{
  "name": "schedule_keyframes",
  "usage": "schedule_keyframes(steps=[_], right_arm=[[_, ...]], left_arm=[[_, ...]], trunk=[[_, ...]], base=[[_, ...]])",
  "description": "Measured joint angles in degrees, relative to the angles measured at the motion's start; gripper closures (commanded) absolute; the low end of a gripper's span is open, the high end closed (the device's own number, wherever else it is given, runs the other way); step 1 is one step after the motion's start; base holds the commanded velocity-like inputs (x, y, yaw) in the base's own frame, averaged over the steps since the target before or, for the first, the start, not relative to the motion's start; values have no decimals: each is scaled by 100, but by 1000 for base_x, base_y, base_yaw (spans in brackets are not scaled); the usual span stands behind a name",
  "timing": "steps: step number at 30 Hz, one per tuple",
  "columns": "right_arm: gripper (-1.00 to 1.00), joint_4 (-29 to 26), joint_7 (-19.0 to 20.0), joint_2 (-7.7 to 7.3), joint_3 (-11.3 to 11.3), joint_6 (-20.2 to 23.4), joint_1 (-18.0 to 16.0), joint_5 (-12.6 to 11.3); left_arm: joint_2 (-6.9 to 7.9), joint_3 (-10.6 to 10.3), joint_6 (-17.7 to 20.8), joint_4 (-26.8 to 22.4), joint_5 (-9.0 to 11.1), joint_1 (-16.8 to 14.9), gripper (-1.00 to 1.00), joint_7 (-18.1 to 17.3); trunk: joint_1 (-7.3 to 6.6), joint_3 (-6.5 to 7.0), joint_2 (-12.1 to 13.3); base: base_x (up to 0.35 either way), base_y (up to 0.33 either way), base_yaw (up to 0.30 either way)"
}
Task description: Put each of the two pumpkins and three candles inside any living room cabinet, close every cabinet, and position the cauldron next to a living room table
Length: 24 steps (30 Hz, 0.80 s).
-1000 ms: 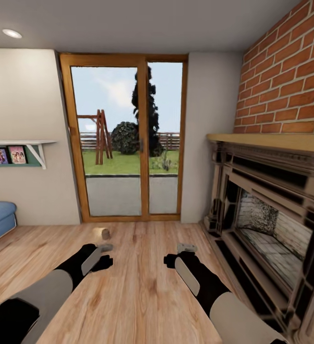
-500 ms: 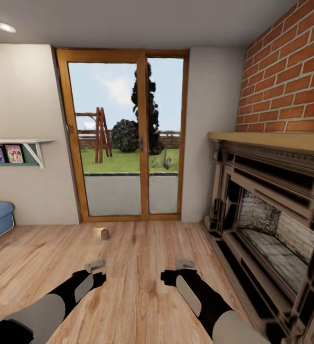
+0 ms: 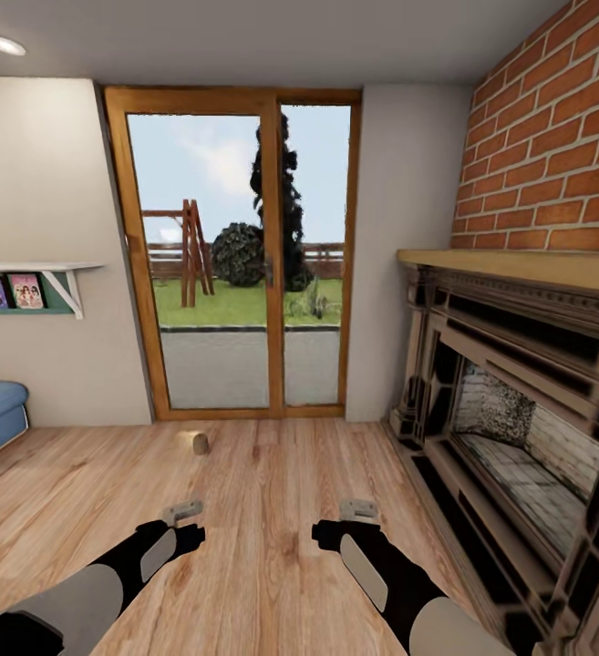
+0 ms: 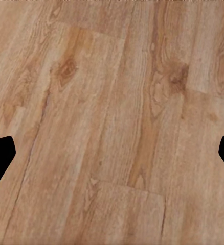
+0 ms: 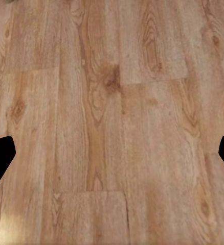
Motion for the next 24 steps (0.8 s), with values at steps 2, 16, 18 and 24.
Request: schedule_keyframes(steps=[2,16,18,24], right_arm=[[-100,5,0,1,4,-54,4,0],[-100,17,-1,1,348,-348,10,-14],[-100,18,-1,1,356,-358,10,-15],[-100,39,-1,-5,359,-372,10,-15]], left_arm=[[0,2,-15,6,2,4,-100,-6],[-1,4,-38,13,4,13,-100,-2],[-1,4,-38,21,4,14,-100,-2],[-1,4,-44,29,4,17,-100,-6]], trunk=[[-1,-1,0],[-3,-2,0],[-3,-2,0],[-3,-2,0]], base=[[89,55,0],[223,179,0],[241,214,0],[249,215,0]])
